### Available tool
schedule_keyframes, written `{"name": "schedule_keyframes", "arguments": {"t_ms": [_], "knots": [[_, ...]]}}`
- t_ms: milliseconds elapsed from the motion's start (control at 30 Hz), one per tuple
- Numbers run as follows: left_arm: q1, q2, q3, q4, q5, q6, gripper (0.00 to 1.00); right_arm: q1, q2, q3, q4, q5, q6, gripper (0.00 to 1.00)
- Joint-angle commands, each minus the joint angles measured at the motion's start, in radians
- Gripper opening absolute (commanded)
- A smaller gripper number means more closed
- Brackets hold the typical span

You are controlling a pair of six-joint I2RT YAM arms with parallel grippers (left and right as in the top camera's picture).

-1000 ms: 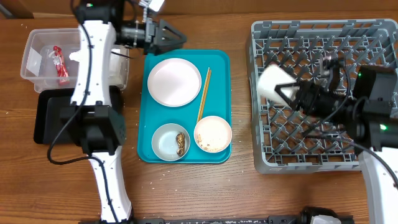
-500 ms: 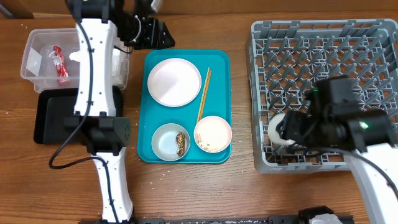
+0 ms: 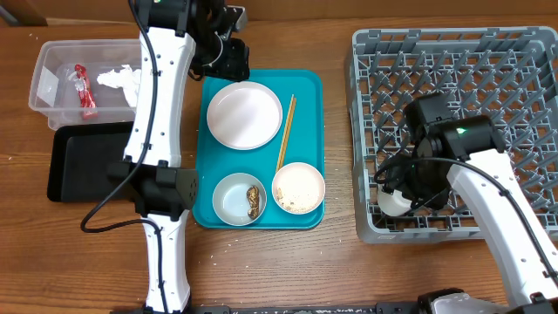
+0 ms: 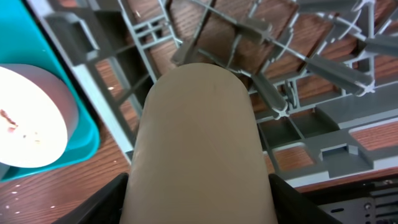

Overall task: Sort waste into correct bins and load items into the dishwasher
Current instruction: 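Place the paper cup upside down in the dish rack with right gripper, then grasp the grey bowl with food using the left gripper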

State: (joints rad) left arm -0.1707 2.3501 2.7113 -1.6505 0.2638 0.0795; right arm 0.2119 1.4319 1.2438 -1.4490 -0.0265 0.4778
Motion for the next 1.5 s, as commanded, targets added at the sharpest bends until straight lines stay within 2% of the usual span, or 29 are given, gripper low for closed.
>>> {"name": "schedule_keyframes", "arguments": {"t_ms": [0,133,267,467,667,833,933,1033,1200,1367,1467], "knots": [[0.0,-0.01,0.02,-0.002,-0.035,-0.013,0.56,0.006,-0.002,-0.037,0.008,0.014,0.014,0.53],[0.0,-0.01,0.02,-0.003,-0.035,-0.013,0.55,0.006,-0.002,-0.061,0.029,0.014,0.013,0.85],[0.0,-0.01,0.021,-0.005,-0.035,-0.013,0.55,0.006,-0.003,-0.046,0.063,0.013,0.013,0.94],[0.0,-0.047,0.058,-0.039,-0.035,-0.029,0.54,0.006,-0.006,0.079,0.034,0.004,-0.006,1.0],[-0.001,-0.204,0.058,-0.039,-0.034,-0.097,0.54,0.012,-0.009,0.285,-0.014,-0.036,-0.053,1.0],[-0.026,-0.335,0.005,-0.039,-0.019,-0.163,0.55,0.021,-0.008,0.322,0.016,-0.111,-0.093,1.0],[-0.073,-0.42,-0.146,-0.039,-0.014,-0.174,0.54,0.018,-0.008,0.322,0.022,-0.086,-0.093,1.0],[-0.14,-0.501,-0.379,-0.039,-0.067,-0.221,0.54,-0.003,-0.008,0.322,0.022,-0.053,-0.095,1.0],[-0.229,-0.583,-0.71,-0.032,-0.123,-0.288,0.54,-0.035,-0.008,0.322,0.025,-0.037,-0.17,1.0],[-0.305,-0.637,-0.977,0.09,-0.142,-0.311,0.53,-0.038,-0.008,0.322,0.026,0.022,-0.171,1.0],[-0.343,-0.661,-1.123,0.183,-0.167,-0.318,0.47,-0.038,-0.008,0.322,0.026,0.026,-0.172,1.0]]}}
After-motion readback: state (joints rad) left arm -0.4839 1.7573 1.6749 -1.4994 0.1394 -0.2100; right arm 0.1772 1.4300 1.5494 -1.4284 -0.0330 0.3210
